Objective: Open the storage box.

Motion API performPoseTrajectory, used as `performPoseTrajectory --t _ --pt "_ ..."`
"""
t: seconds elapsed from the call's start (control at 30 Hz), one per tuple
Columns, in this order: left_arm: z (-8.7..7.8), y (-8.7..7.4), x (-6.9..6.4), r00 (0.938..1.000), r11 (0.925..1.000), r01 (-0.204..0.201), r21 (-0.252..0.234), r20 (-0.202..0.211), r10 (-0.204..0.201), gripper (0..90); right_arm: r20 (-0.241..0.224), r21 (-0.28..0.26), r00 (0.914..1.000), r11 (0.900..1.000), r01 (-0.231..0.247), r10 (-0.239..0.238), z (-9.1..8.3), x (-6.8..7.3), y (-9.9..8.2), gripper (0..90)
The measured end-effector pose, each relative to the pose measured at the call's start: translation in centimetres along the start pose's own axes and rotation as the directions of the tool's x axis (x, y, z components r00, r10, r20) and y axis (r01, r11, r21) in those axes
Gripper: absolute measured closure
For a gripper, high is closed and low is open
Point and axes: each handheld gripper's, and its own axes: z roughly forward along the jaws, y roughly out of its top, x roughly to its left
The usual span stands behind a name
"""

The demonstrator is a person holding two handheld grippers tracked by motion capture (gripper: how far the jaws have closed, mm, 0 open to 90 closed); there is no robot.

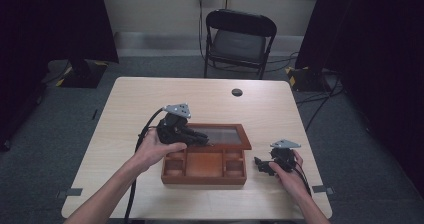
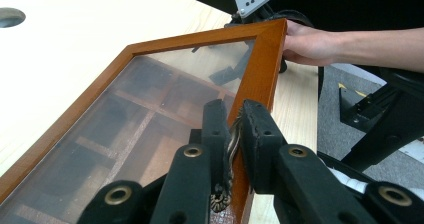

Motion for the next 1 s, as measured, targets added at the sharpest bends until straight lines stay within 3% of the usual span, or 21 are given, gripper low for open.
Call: performPoseTrajectory --t 0.2,0.33,0.63,1.0 --pt "-0.1 0.5 0.3 0.9997 0.9997 0.024 0.005 0.006 -0.024 81.1 0.001 0.0 1.0 1.0 0.0 0.0 0.0 0.0 0.0 6.6" --pt "-0.3 0.7 0.6 0.999 0.9989 0.043 -0.018 0.009 -0.043 81.0 0.001 0.0 1.0 1.0 -0.001 0.001 0.0 0.0 0.0 6.5" --pt "-0.6 1.2 0.9 0.999 0.9987 0.044 -0.026 0.006 -0.044 81.1 0.001 0.0 1.0 1.0 0.0 0.0 0.0 0.0 0.0 6.2" --pt "-0.7 1.7 0.6 0.9998 0.9999 0.011 -0.009 -0.019 -0.011 81.3 0.001 0.0 1.0 1.0 0.0 0.0 0.1 0.0 0.0 6.0"
